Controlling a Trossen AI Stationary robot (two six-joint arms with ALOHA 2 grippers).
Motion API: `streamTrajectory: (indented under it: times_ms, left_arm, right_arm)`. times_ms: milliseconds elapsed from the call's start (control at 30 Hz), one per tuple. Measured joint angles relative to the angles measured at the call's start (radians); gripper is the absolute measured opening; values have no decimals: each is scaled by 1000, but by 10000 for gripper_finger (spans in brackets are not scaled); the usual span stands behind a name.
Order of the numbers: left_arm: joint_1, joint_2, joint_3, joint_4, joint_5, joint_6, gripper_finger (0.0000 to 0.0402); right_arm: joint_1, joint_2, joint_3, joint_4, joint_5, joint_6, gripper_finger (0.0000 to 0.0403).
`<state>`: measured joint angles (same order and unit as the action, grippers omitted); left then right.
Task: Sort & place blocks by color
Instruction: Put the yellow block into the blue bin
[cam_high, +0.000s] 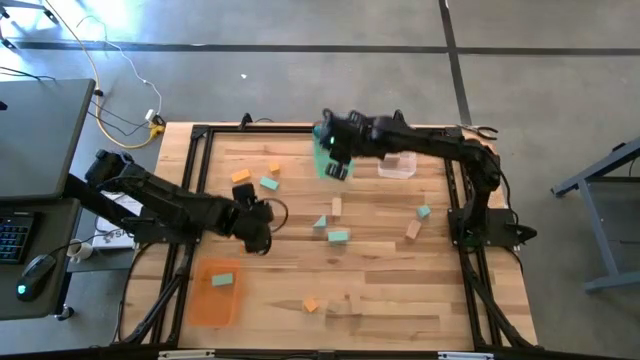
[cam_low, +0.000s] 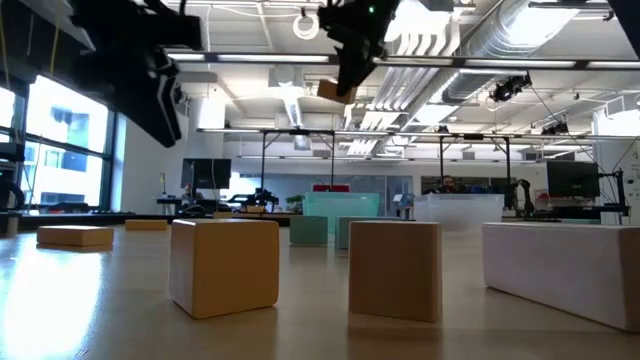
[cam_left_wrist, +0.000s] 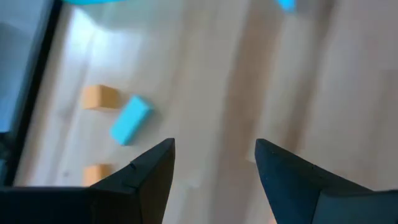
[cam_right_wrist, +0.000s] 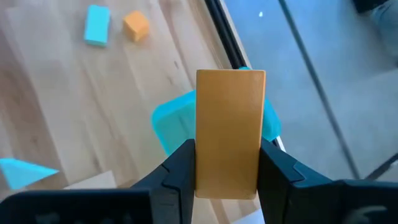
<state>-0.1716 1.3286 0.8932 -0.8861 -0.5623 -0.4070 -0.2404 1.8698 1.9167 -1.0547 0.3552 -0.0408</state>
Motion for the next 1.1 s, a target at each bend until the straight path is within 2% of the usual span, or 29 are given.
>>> streamTrajectory:
  times_ms: [333,433,533,667,867,1000,1100]
  left_arm:
    - [263,-7,0,38,-2,215,211]
    - [339,-7,0,71,10,282,211]
    - [413,-7,0,95,87,341,211]
    - [504,-7,0,105,228,418,211]
    - [619,-7,0,130,416,497,211]
    - [681,2,0,139,464,516,211]
    - [719,16,0,147,469,529,211]
  right_arm:
    - [-199,19,0,58,-209,-50,102]
    - [-243,59,0,57,-231,-60,102]
    - [-278,108,-1,62,-246,-93,102]
    - [-310,175,-1,78,-351,-123,102]
    - [-328,247,-1,85,-438,-171,102]
    - [-328,280,-1,92,-518,-188,102]
    - [-327,311,-1,91,-531,-193,102]
